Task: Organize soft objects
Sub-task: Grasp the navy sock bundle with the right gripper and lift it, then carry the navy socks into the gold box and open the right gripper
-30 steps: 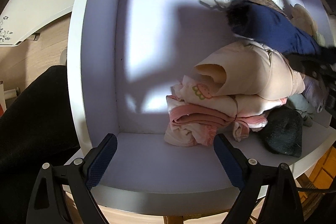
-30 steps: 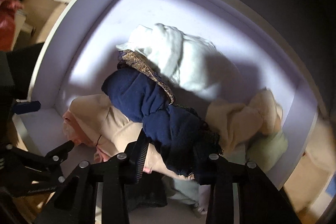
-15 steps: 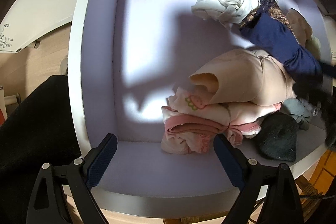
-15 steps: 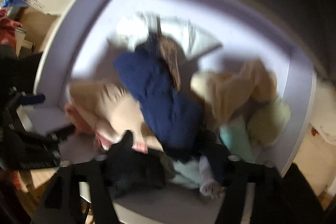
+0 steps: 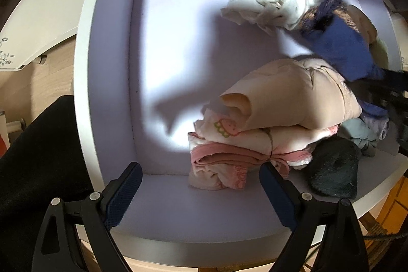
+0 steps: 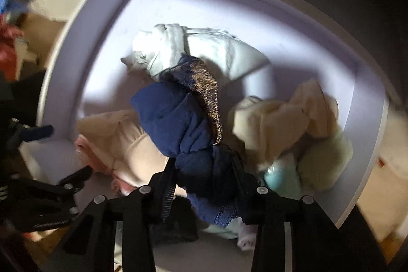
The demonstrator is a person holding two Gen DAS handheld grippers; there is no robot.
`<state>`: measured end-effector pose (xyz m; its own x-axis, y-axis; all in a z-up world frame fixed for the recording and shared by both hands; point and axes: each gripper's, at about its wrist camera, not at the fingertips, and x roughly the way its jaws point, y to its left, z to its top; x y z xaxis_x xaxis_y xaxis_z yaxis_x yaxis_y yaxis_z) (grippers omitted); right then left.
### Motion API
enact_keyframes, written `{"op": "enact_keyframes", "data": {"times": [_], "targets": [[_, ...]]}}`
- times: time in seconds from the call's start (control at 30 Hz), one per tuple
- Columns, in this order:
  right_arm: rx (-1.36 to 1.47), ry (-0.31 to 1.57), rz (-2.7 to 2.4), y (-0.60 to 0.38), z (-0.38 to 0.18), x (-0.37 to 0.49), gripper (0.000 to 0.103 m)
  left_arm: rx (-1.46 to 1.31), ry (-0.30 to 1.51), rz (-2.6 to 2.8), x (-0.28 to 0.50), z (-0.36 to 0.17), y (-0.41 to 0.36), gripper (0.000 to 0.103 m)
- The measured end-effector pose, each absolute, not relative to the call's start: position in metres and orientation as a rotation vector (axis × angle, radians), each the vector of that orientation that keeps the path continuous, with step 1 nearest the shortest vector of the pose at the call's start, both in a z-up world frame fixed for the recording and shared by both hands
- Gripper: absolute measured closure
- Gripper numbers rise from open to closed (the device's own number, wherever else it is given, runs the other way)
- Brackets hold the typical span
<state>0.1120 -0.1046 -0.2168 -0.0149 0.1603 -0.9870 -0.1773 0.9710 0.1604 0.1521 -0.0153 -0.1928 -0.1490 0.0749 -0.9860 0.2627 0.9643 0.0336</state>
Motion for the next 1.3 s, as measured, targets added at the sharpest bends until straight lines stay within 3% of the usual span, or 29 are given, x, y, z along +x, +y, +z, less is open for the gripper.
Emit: {"op": "enact_keyframes", "data": {"times": [0.33,0.83,1.13,1.3], "targets": [[0.119,1.472,0.319,-0.125,-0.161,0.073,0.065,0.236,1.717,-0.156,0.152,-0.198,-0.018,0.009],[0.293,1.165,0.446,-0.155,-0.005,0.045,0.065,0.245,1.653,-0.175,0.156,-0.189,-0.027,0.009],[0.406,0.971,0.413,-0.191,0.089,0.085,0.065,0.24,1.66,-0.184,0.16,-0.191,-0.029,0.009],[0.441,0.926,0.249,-0.213,0.1,0.136,0.065,0.24,1.649,-0.188,0.162,-0.19,-0.033,0.009]]}}
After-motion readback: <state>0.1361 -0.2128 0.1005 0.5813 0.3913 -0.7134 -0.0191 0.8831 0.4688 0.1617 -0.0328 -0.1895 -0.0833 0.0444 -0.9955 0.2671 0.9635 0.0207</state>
